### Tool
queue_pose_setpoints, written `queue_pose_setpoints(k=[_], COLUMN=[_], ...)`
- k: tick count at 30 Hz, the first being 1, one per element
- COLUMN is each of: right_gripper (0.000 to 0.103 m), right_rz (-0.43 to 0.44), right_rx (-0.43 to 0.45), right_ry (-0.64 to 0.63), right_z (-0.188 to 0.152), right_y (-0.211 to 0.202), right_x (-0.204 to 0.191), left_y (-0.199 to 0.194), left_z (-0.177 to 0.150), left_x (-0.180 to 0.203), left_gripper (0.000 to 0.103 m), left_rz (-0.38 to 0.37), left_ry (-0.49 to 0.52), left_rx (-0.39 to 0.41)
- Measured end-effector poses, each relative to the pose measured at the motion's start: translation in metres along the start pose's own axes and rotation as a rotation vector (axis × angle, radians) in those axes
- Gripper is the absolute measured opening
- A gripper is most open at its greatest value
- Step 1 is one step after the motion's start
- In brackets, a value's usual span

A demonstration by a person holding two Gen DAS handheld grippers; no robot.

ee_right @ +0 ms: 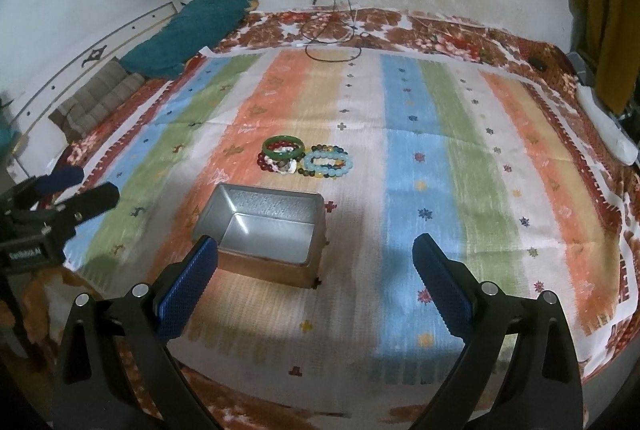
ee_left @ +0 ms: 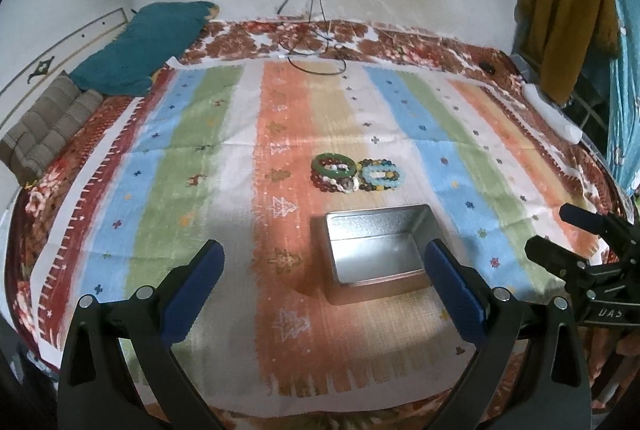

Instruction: Organize jewelry

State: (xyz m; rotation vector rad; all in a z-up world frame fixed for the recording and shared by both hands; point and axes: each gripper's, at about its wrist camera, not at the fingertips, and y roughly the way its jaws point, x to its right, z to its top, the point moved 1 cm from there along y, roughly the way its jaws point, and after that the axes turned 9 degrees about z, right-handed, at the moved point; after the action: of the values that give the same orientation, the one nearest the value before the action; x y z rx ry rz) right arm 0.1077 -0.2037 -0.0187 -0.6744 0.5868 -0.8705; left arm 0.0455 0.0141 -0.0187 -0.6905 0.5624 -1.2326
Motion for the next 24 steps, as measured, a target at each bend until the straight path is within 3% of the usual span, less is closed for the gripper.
queue_pose_setpoints(k=[8, 11, 24], right_gripper=[0.099, 0.099, 0.099], right_rz=[0.027, 0.028, -0.011], right_rx=[-0.045, -0.048, -0.073], right_ry=[0.061, 0.069, 0.067], right_z=[0.015, 0.020, 0.041], right_y=[0.022, 0.028, 0.051], right_x=[0.015, 0.018, 0.031], left_y=[0.024, 0.028, 0.060], left_z=[0.017, 0.027, 0.055], left_x=[-0.002, 0.000, 0.001], left_gripper=[0.097, 0.097, 0.097], left_rz=[0.011, 0.064, 0.096], left_ry=[-0.010, 0.021, 0.018], left_rx=[-0.050, -0.029, -0.080])
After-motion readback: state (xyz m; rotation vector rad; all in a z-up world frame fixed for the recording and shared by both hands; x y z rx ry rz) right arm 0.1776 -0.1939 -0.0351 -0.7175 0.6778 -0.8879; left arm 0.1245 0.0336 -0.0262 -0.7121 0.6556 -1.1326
